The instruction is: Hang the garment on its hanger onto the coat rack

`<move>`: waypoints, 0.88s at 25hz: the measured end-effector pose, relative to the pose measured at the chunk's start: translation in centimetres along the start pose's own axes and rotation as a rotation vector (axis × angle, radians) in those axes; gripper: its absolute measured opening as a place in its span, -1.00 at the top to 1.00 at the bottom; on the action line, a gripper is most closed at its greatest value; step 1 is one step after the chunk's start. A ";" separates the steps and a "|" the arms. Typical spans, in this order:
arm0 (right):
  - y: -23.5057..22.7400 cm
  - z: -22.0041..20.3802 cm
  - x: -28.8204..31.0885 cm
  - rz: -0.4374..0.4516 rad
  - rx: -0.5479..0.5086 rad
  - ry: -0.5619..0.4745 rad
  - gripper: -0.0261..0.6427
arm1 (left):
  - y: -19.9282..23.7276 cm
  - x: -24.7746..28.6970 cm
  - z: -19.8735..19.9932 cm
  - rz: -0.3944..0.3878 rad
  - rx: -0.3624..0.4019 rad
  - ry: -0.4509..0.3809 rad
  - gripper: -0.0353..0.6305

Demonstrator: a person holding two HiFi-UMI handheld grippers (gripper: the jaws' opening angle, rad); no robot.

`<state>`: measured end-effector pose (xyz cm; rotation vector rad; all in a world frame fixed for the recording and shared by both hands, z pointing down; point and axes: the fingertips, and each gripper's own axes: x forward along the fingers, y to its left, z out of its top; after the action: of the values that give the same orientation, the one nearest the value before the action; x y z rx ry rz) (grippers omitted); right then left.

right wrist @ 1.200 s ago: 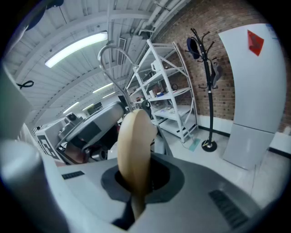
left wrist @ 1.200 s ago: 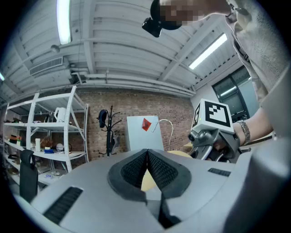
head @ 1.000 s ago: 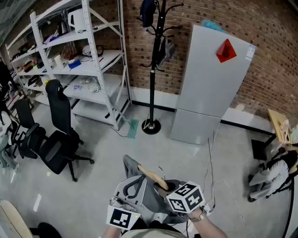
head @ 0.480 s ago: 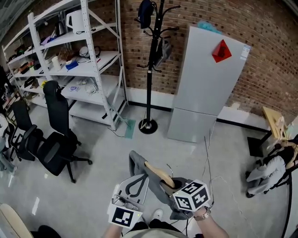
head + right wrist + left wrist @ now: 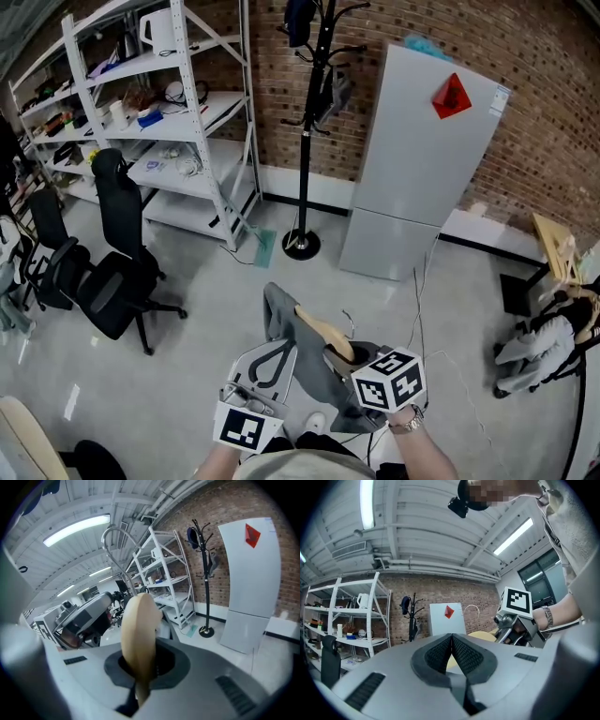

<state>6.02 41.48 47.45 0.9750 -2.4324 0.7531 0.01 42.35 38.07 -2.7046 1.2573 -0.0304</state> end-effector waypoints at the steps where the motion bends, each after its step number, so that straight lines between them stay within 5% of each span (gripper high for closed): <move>1: 0.0 0.1 0.0 0.007 -0.001 -0.001 0.87 | 0.0 0.1 0.0 0.009 -0.003 0.005 0.89; 5: -0.1 0.1 -0.1 0.038 -0.009 -0.004 0.87 | -0.2 0.5 0.7 0.018 0.085 -0.014 0.89; 10: -1.1 1.0 -0.4 0.062 -0.019 -0.011 0.87 | -0.1 1.2 -0.2 0.082 0.000 0.020 0.89; 22: -5.3 2.7 3.6 0.046 -0.001 0.016 0.87 | 3.7 6.1 -2.9 0.063 -0.001 0.012 0.89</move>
<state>7.00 34.82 49.08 0.9124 -2.4488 0.7716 0.91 34.97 40.10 -2.6679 1.3452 -0.0391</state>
